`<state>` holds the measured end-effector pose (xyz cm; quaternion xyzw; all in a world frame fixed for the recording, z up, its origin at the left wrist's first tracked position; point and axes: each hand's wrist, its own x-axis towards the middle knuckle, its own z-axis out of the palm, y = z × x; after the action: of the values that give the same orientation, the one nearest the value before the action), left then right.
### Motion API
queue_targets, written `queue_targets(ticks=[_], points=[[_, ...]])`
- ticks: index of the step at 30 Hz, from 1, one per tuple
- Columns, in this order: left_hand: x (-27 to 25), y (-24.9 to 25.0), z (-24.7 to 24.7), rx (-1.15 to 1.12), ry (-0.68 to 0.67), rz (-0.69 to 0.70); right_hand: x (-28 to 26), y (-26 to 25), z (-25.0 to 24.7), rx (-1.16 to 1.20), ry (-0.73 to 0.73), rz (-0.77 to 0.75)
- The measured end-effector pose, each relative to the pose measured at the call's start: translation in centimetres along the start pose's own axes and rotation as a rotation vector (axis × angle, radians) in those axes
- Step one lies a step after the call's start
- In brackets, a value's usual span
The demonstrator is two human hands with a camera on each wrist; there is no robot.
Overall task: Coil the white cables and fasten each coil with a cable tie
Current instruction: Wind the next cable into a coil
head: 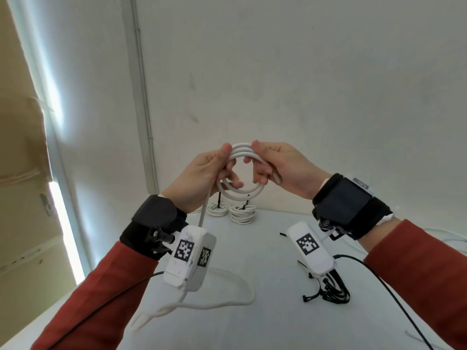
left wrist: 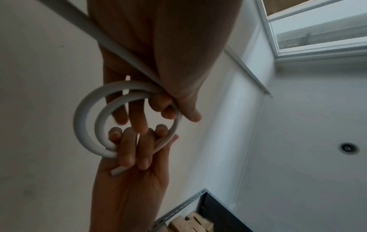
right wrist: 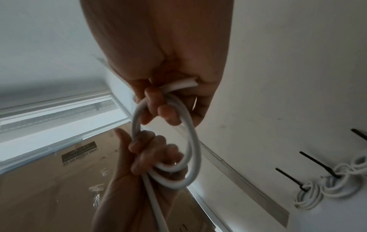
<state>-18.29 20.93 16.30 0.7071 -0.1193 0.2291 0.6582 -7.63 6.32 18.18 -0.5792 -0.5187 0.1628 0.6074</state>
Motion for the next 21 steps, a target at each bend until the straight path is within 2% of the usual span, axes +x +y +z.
queue_targets(ticks=[2,5,8,11,16,18,21], points=[[0.0,-0.2,0.2,0.024,0.039,-0.039,-0.2,-0.1,0.1,0.057,-0.040,0.038],[0.1,-0.4,0.8,0.137,0.099,-0.028,-0.4,-0.4,0.2,0.087,-0.027,0.096],[0.4,0.0,1.3,0.181,0.102,-0.036,-0.8,-0.3,0.6,0.089,-0.061,0.134],[0.6,0.4,1.7,0.162,0.078,-0.064,-1.0,0.4,0.6,-0.159,0.042,0.034],[1.1,0.6,2.4,0.102,-0.021,-0.150,-1.7,1.4,0.0,-0.993,0.340,-0.286],[1.3,0.5,2.6,0.075,-0.058,-0.177,-1.9,1.5,-0.4,-1.089,0.406,-0.334],[1.5,0.4,2.6,0.054,-0.084,-0.196,-2.0,1.6,-0.8,-0.997,0.528,-0.366]])
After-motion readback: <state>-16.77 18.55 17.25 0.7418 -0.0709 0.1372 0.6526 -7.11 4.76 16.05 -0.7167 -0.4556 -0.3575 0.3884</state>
